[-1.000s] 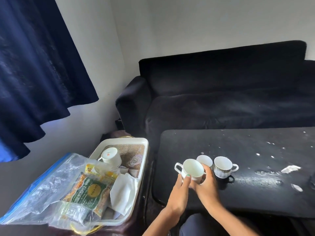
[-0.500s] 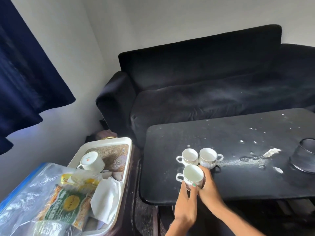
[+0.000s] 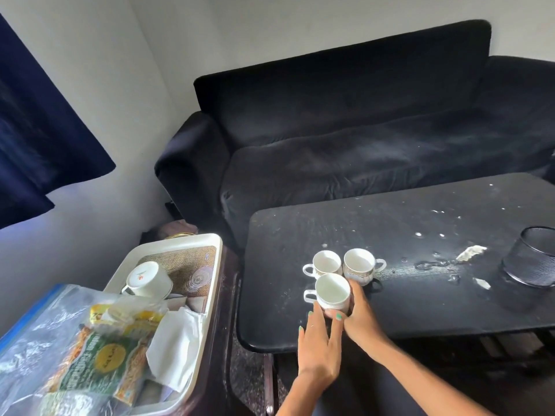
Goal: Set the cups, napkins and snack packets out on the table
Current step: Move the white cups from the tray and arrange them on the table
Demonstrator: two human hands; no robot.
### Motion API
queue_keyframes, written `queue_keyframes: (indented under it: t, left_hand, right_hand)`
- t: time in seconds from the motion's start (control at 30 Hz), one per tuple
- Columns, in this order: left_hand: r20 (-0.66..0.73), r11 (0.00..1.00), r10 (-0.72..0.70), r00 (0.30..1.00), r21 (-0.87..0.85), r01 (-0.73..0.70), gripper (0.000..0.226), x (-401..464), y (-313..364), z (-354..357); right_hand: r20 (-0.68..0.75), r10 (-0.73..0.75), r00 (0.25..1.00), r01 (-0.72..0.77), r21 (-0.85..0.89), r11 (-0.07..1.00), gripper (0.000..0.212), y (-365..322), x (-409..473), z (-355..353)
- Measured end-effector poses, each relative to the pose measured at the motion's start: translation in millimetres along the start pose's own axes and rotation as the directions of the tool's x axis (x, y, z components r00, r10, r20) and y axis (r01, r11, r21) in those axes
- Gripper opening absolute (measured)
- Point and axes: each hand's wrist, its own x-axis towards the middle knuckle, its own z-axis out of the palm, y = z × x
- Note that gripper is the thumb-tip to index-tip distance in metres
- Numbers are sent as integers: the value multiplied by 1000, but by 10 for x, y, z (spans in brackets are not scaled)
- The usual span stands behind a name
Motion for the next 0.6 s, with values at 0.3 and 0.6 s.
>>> queue_keyframes:
  t: [0.3, 0.6]
  left_hand:
    - [6, 991, 8, 1000, 132, -9, 67, 29, -23, 7]
    - [-55, 992, 3, 998, 126, 4, 62, -75, -74, -36]
  right_hand:
    - [-16, 46, 999, -46, -41, 998, 65, 2, -2, -4]
    - [43, 117, 992, -114, -71, 991, 66, -88, -164, -140]
